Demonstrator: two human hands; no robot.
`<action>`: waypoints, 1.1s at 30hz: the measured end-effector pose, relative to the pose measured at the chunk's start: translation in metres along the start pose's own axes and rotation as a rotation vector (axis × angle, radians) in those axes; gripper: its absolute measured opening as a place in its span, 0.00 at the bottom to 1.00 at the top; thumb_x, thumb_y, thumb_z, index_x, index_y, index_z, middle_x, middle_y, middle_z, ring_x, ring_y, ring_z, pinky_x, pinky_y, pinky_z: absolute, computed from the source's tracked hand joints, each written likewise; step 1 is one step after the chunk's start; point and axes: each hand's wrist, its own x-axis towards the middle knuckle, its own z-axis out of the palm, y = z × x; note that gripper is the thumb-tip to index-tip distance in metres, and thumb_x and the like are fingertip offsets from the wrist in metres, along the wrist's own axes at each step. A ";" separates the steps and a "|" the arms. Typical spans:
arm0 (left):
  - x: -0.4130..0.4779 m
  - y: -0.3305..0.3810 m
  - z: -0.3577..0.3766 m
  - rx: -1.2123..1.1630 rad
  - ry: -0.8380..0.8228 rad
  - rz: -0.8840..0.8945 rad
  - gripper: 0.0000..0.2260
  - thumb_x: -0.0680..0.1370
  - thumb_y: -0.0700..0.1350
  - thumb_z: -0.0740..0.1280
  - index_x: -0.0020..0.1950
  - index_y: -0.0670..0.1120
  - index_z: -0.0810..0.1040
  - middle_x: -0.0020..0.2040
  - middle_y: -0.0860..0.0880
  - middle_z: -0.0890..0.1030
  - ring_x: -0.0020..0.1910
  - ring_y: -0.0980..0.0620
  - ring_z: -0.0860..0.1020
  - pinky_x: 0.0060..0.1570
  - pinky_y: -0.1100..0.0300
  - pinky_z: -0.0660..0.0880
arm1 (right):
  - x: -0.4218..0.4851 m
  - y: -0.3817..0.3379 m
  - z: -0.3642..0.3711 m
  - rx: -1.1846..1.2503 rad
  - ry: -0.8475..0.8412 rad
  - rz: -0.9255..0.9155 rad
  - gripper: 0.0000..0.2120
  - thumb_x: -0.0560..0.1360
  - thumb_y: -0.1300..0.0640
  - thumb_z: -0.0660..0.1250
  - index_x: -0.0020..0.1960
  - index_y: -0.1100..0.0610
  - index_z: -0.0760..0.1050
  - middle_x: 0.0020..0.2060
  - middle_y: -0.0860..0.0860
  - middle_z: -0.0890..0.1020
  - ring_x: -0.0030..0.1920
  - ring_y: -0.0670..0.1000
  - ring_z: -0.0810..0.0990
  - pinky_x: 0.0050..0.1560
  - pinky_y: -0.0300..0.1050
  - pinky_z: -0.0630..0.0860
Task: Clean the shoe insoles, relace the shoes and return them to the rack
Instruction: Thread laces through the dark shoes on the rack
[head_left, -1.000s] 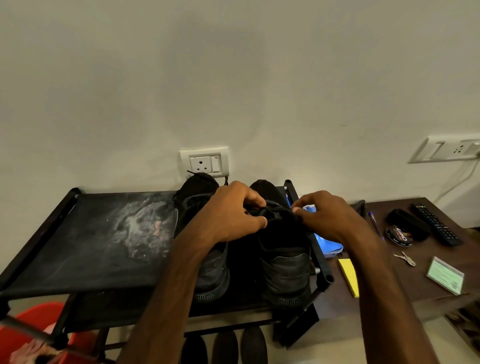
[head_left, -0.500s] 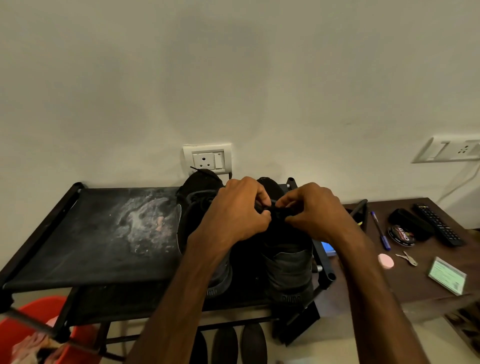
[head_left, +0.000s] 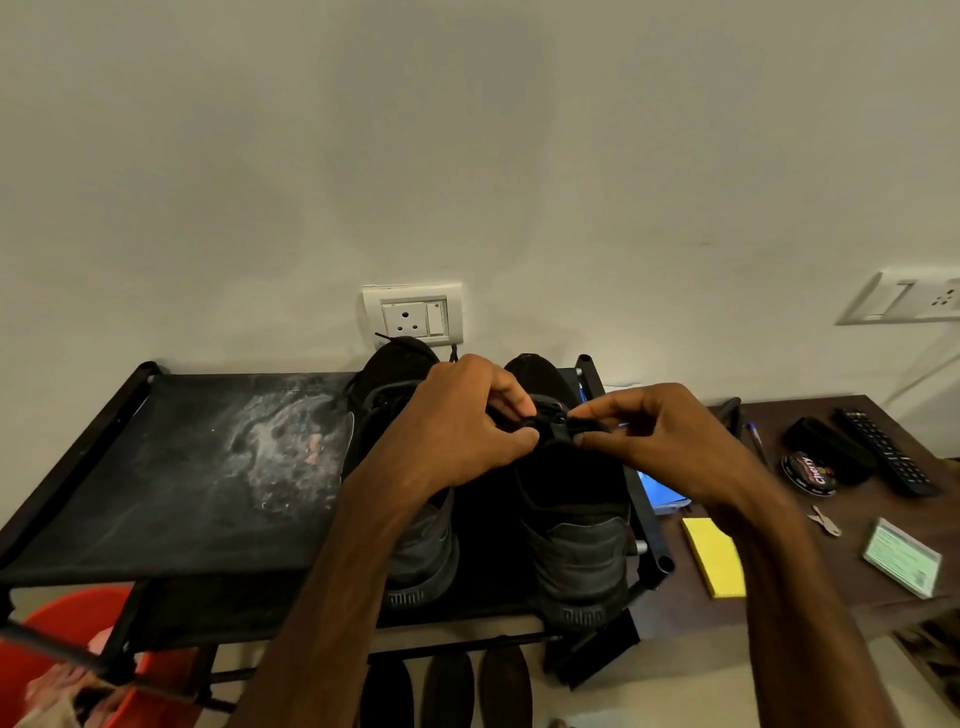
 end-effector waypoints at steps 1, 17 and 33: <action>-0.001 -0.001 -0.002 -0.018 -0.009 -0.004 0.07 0.73 0.46 0.78 0.51 0.50 0.86 0.43 0.56 0.86 0.33 0.67 0.80 0.42 0.70 0.78 | -0.002 -0.001 -0.003 0.056 -0.042 0.009 0.10 0.75 0.60 0.75 0.55 0.52 0.86 0.43 0.48 0.88 0.47 0.47 0.87 0.55 0.42 0.83; 0.014 0.000 0.011 0.106 -0.052 0.000 0.09 0.81 0.42 0.69 0.57 0.52 0.85 0.46 0.58 0.83 0.27 0.61 0.81 0.39 0.73 0.77 | 0.017 0.009 -0.003 -0.009 -0.056 -0.095 0.06 0.78 0.56 0.71 0.51 0.50 0.87 0.42 0.50 0.87 0.43 0.49 0.86 0.40 0.40 0.83; 0.014 -0.003 0.010 0.086 -0.054 0.024 0.06 0.82 0.45 0.67 0.54 0.49 0.85 0.36 0.60 0.79 0.26 0.60 0.80 0.34 0.72 0.75 | 0.031 0.013 0.016 -0.289 -0.006 -0.134 0.04 0.77 0.53 0.73 0.48 0.49 0.87 0.40 0.45 0.87 0.43 0.42 0.85 0.50 0.47 0.84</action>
